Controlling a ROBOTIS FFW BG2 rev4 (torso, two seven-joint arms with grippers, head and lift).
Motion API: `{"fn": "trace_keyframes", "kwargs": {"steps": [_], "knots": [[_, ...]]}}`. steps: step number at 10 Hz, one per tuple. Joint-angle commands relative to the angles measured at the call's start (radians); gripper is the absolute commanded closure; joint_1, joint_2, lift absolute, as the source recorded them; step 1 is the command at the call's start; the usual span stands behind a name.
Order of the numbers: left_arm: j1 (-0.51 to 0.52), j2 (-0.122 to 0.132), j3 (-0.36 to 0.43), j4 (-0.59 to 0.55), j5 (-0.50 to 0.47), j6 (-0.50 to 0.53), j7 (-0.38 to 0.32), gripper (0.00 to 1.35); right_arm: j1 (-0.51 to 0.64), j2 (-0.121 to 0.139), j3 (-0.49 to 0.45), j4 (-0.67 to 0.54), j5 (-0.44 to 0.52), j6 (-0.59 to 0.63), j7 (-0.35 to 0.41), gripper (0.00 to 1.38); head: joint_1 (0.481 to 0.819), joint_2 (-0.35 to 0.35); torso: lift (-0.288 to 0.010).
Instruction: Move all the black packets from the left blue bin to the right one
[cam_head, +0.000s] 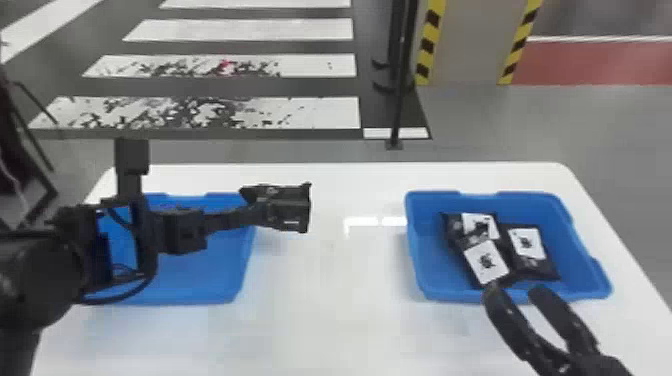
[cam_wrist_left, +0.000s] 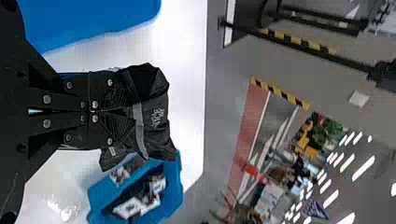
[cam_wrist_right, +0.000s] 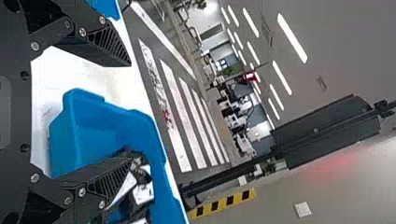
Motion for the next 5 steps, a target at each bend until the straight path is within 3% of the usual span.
{"fn": "trace_keyframes", "kwargs": {"steps": [1,5], "knots": [[0.023,-0.014,-0.083,-0.025,0.099,-0.028,0.0,1.21,-0.05,0.001,0.044,0.001,-0.022,0.048,0.014,0.33,0.695,-0.02,-0.14],[0.013,-0.037,-0.214,-0.025,0.193,-0.05,0.014,1.21,-0.173,-0.005,0.12,0.06,-0.078,0.1,0.037,0.33,0.695,-0.102,-0.14]]}}
